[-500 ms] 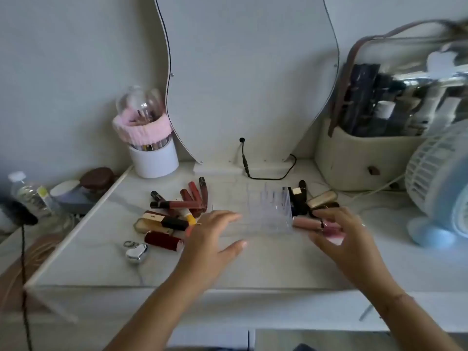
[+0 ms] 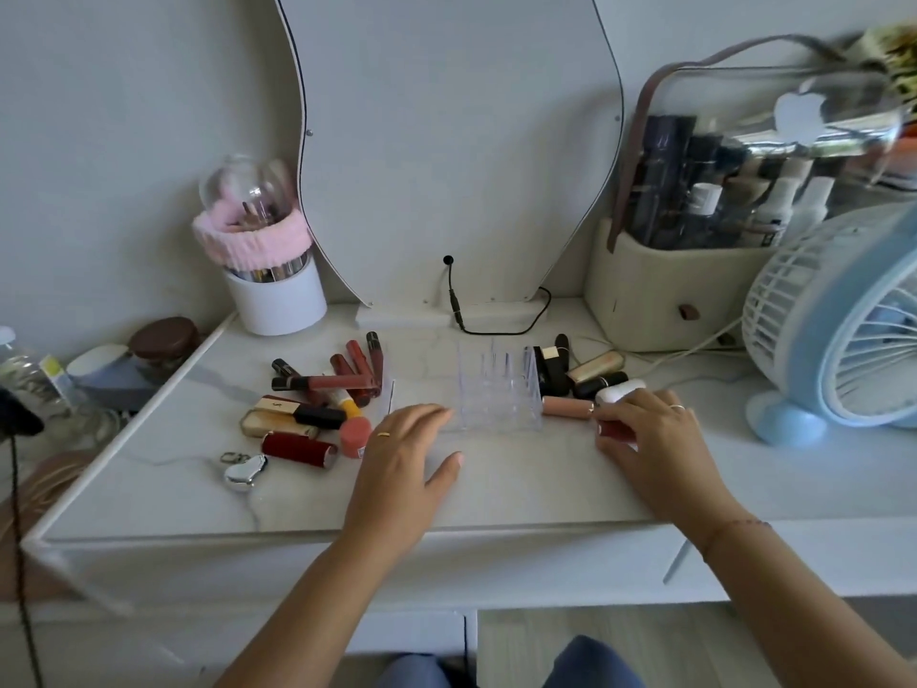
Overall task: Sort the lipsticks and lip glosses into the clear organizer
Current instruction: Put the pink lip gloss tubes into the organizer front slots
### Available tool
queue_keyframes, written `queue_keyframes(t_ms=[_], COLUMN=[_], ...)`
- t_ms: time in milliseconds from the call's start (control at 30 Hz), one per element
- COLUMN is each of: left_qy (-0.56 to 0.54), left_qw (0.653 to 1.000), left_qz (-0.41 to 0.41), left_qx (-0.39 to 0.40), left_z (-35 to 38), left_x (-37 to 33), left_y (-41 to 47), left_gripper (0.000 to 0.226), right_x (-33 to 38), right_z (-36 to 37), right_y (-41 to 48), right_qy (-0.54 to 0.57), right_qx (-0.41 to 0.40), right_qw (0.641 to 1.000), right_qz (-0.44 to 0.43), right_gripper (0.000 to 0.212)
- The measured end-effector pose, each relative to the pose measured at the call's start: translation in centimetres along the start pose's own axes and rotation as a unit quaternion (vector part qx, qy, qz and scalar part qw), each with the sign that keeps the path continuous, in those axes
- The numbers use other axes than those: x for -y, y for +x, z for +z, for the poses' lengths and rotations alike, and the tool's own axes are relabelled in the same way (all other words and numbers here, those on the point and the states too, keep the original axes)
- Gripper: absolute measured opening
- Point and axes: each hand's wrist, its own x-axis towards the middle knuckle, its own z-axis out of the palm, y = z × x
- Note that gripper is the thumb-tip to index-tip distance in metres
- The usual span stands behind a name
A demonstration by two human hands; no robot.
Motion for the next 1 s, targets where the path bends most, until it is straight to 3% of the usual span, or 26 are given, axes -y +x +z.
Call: queue_keyframes(t_ms=[133,267,433,567,667,833,1000], left_qy=[-0.005,-0.006,-0.007,-0.009,-0.011,-0.011,-0.006], left_qw=[1.0,1.0,1.0,1.0,1.0,0.999,1.0], left_qz=[0.005,0.012,0.019,0.022,0.023,0.026,0.022], left_qx=[-0.003,-0.007,-0.011,-0.017,-0.017,-0.017,-0.011], left_z=[0.0,0.1,0.2,0.2,0.2,0.2,0.1], left_x=[0.1,0.2,0.4,0.5,0.5,0.5,0.3], left_y=[0.1,0.0,0.0,0.0,0.0,0.0,0.0], left_gripper=[0.041,0.039,0.037,0.037,0.036,0.034,0.033], right_x=[0.5,3.0,6.4,7.6,8.1,9.0,9.6], right_z=[-0.1,-0.5,-0.1,0.9,1.2,1.7,2.4], right_y=[0.2,0.1,1.3,2.6,3.4,4.1,4.3], right_qy=[-0.001,0.236,0.381,0.373,0.324,0.342,0.363], right_qx=[-0.003,-0.022,0.02,0.015,0.024,0.048,0.008], right_qw=[1.0,0.972,0.924,0.927,0.946,0.938,0.932], right_qz=[-0.022,-0.003,0.002,0.039,0.001,-0.001,-0.008], right_gripper=[0.018,0.014,0.016,0.023,0.013,0.037,0.016])
